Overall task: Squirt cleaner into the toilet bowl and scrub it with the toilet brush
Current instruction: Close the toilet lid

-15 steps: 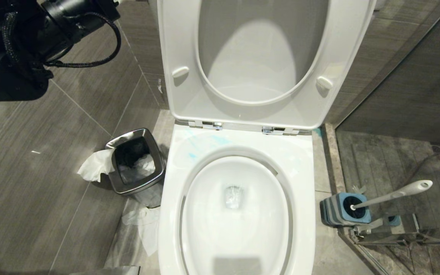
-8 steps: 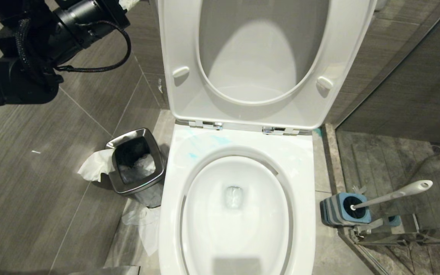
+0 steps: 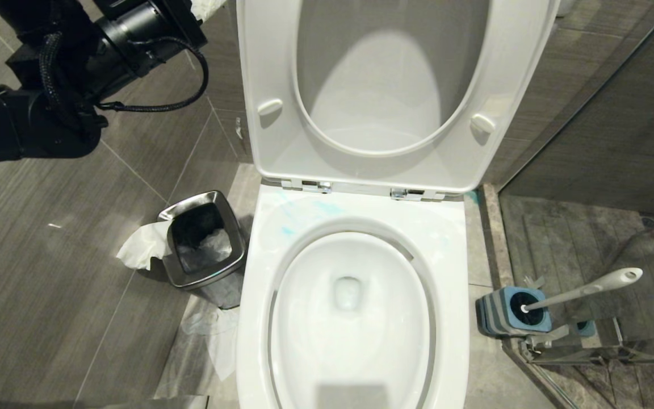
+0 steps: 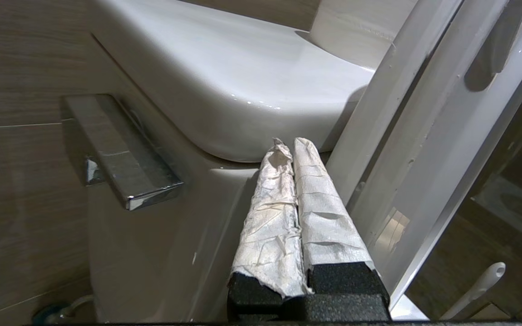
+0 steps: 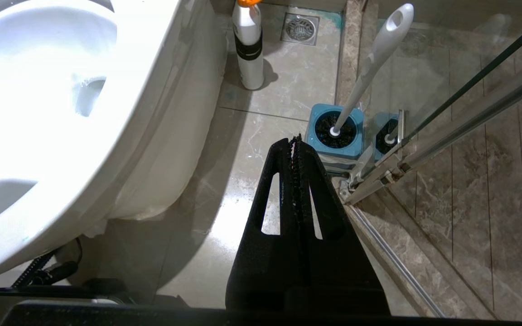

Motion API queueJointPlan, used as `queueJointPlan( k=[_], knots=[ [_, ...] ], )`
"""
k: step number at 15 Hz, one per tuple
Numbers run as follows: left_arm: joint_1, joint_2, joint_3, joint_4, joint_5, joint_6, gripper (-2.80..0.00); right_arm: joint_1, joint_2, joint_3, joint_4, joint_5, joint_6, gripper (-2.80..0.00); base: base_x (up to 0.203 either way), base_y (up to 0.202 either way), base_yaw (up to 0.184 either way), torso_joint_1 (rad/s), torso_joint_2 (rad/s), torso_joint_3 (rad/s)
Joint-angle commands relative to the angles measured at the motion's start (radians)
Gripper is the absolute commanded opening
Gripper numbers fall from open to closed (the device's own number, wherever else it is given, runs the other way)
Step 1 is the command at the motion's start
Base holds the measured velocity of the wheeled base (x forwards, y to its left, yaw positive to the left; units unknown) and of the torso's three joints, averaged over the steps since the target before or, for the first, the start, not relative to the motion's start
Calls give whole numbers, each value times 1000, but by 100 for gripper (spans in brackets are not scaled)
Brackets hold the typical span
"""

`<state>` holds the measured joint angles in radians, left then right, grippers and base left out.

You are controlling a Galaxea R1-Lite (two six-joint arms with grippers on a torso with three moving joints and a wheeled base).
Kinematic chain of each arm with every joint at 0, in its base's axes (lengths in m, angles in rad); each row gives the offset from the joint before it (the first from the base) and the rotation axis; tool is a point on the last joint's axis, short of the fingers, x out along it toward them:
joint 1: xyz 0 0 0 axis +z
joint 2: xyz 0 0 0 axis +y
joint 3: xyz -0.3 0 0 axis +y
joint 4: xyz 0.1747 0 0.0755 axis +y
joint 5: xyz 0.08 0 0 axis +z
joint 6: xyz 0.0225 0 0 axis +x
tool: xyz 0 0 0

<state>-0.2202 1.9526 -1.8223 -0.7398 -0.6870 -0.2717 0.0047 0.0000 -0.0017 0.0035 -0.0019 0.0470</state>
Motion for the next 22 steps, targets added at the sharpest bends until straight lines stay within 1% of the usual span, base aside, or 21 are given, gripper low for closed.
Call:
queueJointPlan(
  k=[1, 3, 5, 8, 9, 13, 15, 17, 19, 22],
  knots=[
    [-22, 6, 0, -6, -3, -1, -280, 0, 2, 0, 0, -1, 1, -280, 0, 0, 0, 0, 0, 0],
    [-43, 8, 4, -11, -3, 0, -280, 0, 2, 0, 0, 0, 1, -280, 0, 0, 0, 0, 0, 0],
    [-56, 16, 6, -12, -2, 19, -280, 1, 1, 0, 0, 0, 1, -280, 0, 0, 0, 0, 0, 0],
    [-55, 12, 23, -11, -6, 14, -280, 0, 2, 0, 0, 0, -1, -280, 0, 0, 0, 0, 0, 0],
    [-53, 6, 33, -10, -14, 5, -280, 0, 2, 0, 0, 0, 1, -280, 0, 0, 0, 0, 0, 0],
    [-47, -14, 54, -10, -54, -76, -280, 1, 2, 0, 1, 0, 1, -280, 0, 0, 0, 0, 0, 0],
    [-47, -27, 74, -10, -75, -98, -280, 1, 1, 0, 1, 0, 1, -280, 0, 0, 0, 0, 0, 0],
    [-47, -40, 104, -10, -97, -103, -280, 0, 1, 0, 0, 0, 0, -280, 0, 0, 0, 0, 0, 0],
    [-47, -62, 137, -10, -117, -131, -280, 0, 2, 0, 0, 0, 1, -280, 0, 0, 0, 0, 0, 0],
    [-47, -95, 168, -2, -126, -174, -280, 1, 2, 0, 0, 0, 1, -280, 0, 0, 0, 0, 0, 0]
  ],
)
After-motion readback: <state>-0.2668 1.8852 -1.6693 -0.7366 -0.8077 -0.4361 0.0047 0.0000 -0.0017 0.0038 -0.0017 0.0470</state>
